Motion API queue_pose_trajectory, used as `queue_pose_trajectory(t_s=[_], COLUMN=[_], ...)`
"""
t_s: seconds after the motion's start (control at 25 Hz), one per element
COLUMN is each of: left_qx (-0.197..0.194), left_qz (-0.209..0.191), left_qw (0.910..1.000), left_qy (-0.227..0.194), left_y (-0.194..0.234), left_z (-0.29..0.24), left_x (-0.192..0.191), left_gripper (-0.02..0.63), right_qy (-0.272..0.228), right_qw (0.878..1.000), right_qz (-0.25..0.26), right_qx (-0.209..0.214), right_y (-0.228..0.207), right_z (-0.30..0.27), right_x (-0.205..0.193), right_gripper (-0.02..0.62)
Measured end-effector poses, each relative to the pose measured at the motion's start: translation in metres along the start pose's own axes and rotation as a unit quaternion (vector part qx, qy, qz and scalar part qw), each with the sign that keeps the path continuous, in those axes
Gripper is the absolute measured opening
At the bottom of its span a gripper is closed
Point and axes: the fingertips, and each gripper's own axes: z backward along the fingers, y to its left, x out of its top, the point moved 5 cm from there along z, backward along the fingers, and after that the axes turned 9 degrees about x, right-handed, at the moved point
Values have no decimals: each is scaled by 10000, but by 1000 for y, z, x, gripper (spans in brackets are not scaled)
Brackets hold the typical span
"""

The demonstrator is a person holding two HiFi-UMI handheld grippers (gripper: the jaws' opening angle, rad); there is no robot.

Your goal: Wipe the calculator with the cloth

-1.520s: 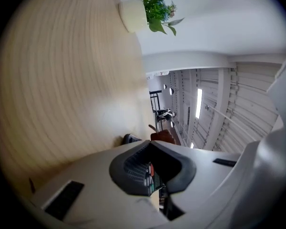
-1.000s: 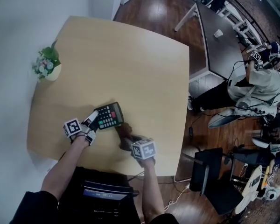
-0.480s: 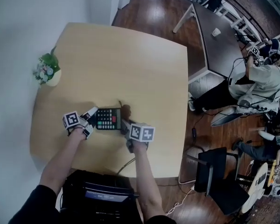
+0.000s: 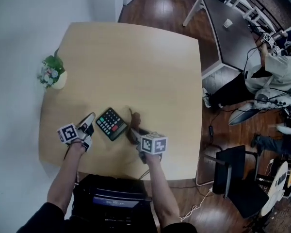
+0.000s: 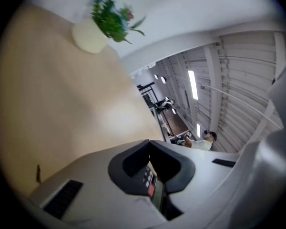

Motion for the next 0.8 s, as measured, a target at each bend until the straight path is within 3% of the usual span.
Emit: queue_pose_trajectory(t_s=[0.08,0.16,0.32,0.44,0.6,0.8], left_qx=[199,81,-141,-233,-911,-816], left_qz=[585,1117,1566,1606,1320,1085], left_qw=[9981,9937,9872,9861,9869,9905], left_qy=[-49,-18,-269,-367,-143,197], left_y=[14,14,11,9,4,6], left_z=[16,12,-5,-20,-41,-19], left_x=[-37,-68,-79,-61,-32,-57], left_gripper=[-3,-3,-3,-3,-5,-5], right_qy=[222,572,680,541,432,494], right_qw=[9984,9949,9959,9976,9978,9977], right_qz=[491,765,462,39,-83,459], right_qx=[158,336,389,436,489,59], right_y=[-3,1,10,23,23,-8], right_z=[-12,-25,-33,-26,-21,-31], right_x=[23,35,26,3,-10,49], right_gripper=[83,83,81,81,81,81])
